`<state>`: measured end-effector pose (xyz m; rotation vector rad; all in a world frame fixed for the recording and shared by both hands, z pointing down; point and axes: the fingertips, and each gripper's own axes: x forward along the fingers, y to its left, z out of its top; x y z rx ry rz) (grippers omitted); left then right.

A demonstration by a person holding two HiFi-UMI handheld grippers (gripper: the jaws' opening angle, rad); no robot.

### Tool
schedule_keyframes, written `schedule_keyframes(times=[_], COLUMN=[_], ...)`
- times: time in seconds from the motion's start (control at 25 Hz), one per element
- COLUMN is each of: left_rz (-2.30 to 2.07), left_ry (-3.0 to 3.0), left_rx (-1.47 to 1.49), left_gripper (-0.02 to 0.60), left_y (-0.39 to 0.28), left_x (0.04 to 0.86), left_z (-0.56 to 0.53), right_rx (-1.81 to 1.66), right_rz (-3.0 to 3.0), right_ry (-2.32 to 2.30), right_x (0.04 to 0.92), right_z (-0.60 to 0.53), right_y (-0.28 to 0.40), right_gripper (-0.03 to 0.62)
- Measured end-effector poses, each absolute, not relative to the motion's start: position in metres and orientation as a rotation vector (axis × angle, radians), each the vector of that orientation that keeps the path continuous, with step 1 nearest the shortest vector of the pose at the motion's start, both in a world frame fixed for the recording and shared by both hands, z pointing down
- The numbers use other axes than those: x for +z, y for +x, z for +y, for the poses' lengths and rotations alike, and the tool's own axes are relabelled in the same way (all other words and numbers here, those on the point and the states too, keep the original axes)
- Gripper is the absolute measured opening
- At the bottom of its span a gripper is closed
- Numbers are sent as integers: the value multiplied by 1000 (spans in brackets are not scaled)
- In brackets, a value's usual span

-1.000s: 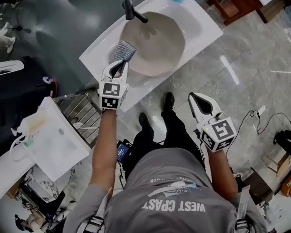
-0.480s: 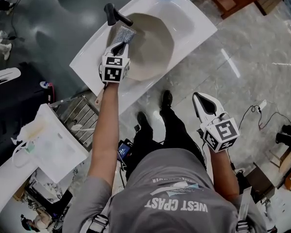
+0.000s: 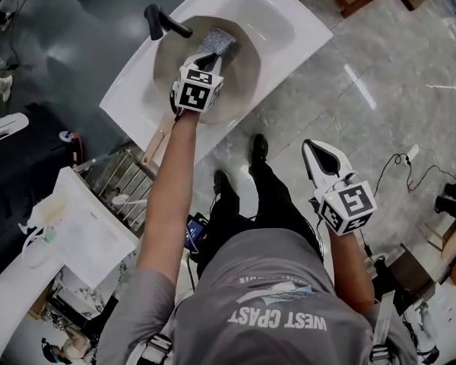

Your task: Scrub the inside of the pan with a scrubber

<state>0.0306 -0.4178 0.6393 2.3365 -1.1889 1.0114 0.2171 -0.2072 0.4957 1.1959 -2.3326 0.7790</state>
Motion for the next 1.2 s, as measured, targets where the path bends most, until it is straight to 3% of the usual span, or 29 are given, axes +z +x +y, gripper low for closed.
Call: schedule_keyframes(times=[0.36,0.6,0.92,1.2], left_rz=[-864,-809,-1007,-1127], left_ry=[2362,2275,2198,2210], left_rx=[1187,1390,1413,1333], left_gripper=[21,21,21,21], left_y=[79,40,-32,-42], left_x=[664,684,679,666], left_z=[-342,-310,-351,-407], right_rx=[783,773,756,767], right_rz=[-2332,-2352,-2356,-2329], right_ry=[1225,1160,1080,1092], right_x=[492,492,500,509], right_z=[-204,-208,-213,-220], right_y=[217,190,165,177], right_gripper=[2,2,2,2])
